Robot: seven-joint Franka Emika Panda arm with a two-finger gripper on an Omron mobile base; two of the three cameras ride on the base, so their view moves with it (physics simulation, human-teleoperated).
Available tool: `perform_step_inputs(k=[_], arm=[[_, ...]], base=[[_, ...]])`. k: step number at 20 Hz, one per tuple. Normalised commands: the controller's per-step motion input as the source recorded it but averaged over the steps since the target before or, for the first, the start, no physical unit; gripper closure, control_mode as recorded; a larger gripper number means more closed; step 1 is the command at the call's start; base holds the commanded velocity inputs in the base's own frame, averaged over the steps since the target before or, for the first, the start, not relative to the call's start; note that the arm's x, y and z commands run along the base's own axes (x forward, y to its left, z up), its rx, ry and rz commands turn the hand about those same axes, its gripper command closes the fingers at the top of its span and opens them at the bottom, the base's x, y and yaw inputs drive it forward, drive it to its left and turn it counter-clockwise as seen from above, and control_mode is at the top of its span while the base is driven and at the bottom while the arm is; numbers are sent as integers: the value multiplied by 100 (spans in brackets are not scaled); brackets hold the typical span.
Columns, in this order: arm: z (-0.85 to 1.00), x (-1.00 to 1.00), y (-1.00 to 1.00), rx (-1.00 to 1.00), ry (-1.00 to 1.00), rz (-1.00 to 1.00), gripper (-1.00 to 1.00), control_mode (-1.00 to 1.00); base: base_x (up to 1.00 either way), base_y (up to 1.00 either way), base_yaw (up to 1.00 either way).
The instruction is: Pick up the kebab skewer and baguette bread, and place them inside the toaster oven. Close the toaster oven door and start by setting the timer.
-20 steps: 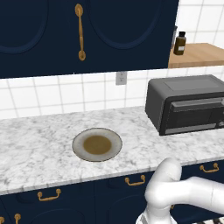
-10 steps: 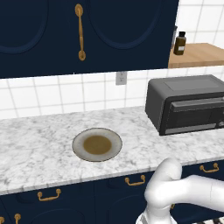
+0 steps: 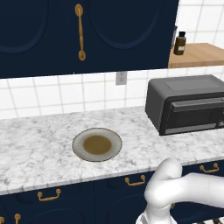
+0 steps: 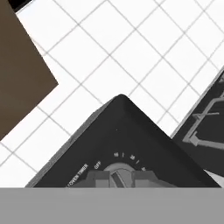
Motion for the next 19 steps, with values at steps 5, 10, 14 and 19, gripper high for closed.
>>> perform_step_inputs(k=[5,10,14,19], arm=[[-9,0,0,36,-2,-5,100,-100],[-15,0,0,35,-1,-5,100,-100],[-15,0,0,34,-3,-4,100,-100],[-12,0,0,35,-2,-5,100,-100]], base=[[0,0,0],[0,0,0],[0,0,0],[0,0,0]])
